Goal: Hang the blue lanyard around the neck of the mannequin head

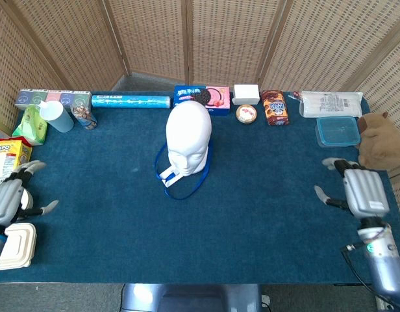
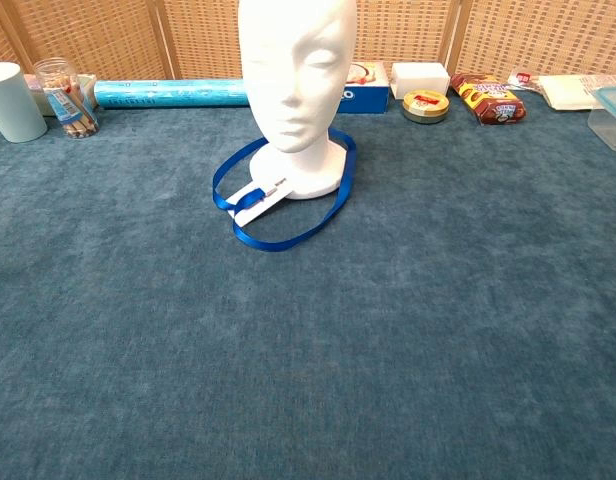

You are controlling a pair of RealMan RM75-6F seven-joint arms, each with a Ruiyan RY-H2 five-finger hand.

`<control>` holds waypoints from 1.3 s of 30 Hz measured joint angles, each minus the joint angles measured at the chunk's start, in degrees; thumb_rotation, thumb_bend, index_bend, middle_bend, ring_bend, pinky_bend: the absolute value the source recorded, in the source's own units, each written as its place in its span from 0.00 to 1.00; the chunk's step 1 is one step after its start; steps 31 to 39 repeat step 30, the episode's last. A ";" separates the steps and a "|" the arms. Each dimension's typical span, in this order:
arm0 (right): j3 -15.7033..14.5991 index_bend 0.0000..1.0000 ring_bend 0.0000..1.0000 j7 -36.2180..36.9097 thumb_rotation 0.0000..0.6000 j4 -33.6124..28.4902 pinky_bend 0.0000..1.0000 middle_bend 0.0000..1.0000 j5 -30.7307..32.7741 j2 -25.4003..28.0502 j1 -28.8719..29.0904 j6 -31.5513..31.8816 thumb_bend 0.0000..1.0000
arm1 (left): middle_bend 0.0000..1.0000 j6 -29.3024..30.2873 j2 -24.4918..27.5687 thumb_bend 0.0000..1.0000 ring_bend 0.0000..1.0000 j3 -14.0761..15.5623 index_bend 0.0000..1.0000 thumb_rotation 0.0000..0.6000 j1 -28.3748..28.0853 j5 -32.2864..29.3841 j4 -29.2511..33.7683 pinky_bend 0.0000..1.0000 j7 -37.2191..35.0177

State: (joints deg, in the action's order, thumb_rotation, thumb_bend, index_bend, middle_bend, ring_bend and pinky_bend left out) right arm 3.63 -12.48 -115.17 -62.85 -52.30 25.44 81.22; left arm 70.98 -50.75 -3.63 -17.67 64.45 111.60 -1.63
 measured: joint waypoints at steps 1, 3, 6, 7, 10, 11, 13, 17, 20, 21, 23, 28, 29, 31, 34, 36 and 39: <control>-0.59 0.32 0.39 -0.50 0.72 -0.14 0.42 0.39 -0.85 0.06 -1.16 1.39 0.37 | 0.16 0.79 0.21 0.21 0.11 0.48 0.19 0.82 0.88 0.84 0.07 0.18 -0.14; -1.41 0.33 0.40 -1.30 0.72 -0.27 0.42 0.39 -2.05 0.09 -2.82 3.40 0.37 | 0.17 2.90 0.48 0.21 0.11 1.52 0.21 0.82 2.68 2.64 0.26 0.18 -0.07; -2.58 0.35 0.40 -2.42 0.72 -0.40 0.42 0.40 -4.41 -0.17 -5.57 6.86 0.38 | 0.17 6.44 0.30 0.21 0.11 2.74 0.21 0.83 5.18 5.53 0.61 0.18 0.36; -3.01 0.35 0.40 -2.82 0.72 -0.46 0.42 0.40 -5.60 -0.33 -6.84 8.20 0.38 | 0.18 7.48 0.14 0.21 0.11 3.09 0.22 0.83 5.88 6.51 0.68 0.18 0.56; -4.21 0.35 0.40 -3.47 0.72 -0.79 0.42 0.40 -7.81 -0.49 -9.85 10.94 0.38 | 0.18 10.33 -0.61 0.21 0.11 4.47 0.23 0.84 7.80 9.96 1.10 0.18 1.86; -4.53 0.35 0.40 -3.53 0.72 -0.88 0.42 0.40 -8.47 -0.50 -10.60 11.46 0.38 | 0.19 10.89 -0.88 0.21 0.11 4.94 0.23 0.84 8.31 11.06 1.29 0.18 2.36; -5.21 0.35 0.40 -3.56 0.72 -1.01 0.42 0.40 -9.88 -0.47 -12.39 12.23 0.38 | 0.19 12.00 -1.43 0.21 0.11 5.92 0.24 0.84 9.41 13.51 1.75 0.18 3.48; -5.81 0.35 0.40 -3.08 0.72 -0.83 0.42 0.40 -11.95 -0.41 -14.78 13.08 0.38 | 0.19 14.14 -2.06 0.21 0.11 7.10 0.24 0.85 11.11 17.35 2.66 0.18 5.99; -5.86 0.35 0.40 -2.60 0.73 -0.33 0.42 0.40 -12.82 -0.36 -15.62 12.73 0.38 | 0.19 15.39 -2.33 0.21 0.12 7.66 0.24 0.85 12.38 18.78 3.76 0.18 7.76; -5.84 0.35 0.40 -2.45 0.73 -0.20 0.42 0.40 -13.01 -0.32 -15.77 12.46 0.38 | 0.20 15.48 -2.34 0.21 0.12 7.85 0.24 0.85 12.71 19.01 4.22 0.18 7.88; -5.76 0.35 0.40 -2.06 0.72 0.08 0.42 0.40 -13.45 -0.24 -16.05 11.90 0.39 | 0.21 15.44 -2.22 0.21 0.13 7.94 0.25 0.85 12.95 19.11 4.68 0.18 7.60; -5.33 0.35 0.40 -0.25 0.72 0.98 0.42 0.40 -14.31 -0.37 -16.85 10.86 0.39 | 0.21 15.83 -1.11 0.21 0.14 7.85 0.25 0.85 13.90 19.24 5.72 0.18 6.36; -5.21 0.35 0.40 -0.05 0.72 1.14 0.42 0.40 -14.39 -0.43 -16.99 10.65 0.39 | 0.21 15.87 -1.03 0.21 0.14 7.80 0.25 0.85 14.05 19.15 5.77 0.18 6.22; -5.07 0.35 0.40 0.04 0.72 1.23 0.42 0.40 -14.48 -0.50 -17.10 10.44 0.38 | 0.21 15.88 -0.96 0.21 0.14 7.75 0.25 0.85 14.18 18.95 5.77 0.18 5.98; -5.07 0.35 0.40 0.04 0.72 1.23 0.42 0.40 -14.48 -0.50 -17.10 10.44 0.38 | 0.21 15.88 -0.96 0.21 0.14 7.75 0.25 0.85 14.18 18.95 5.77 0.18 5.98; -5.07 0.35 0.40 0.04 0.72 1.23 0.42 0.40 -14.48 -0.50 -17.10 10.44 0.38 | 0.21 15.88 -0.96 0.21 0.14 7.75 0.25 0.85 14.18 18.95 5.77 0.18 5.98; -5.07 0.35 0.40 0.04 0.72 1.23 0.42 0.40 -14.48 -0.50 -17.10 10.44 0.38 | 0.21 15.88 -0.96 0.21 0.14 7.75 0.25 0.85 14.18 18.95 5.77 0.18 5.98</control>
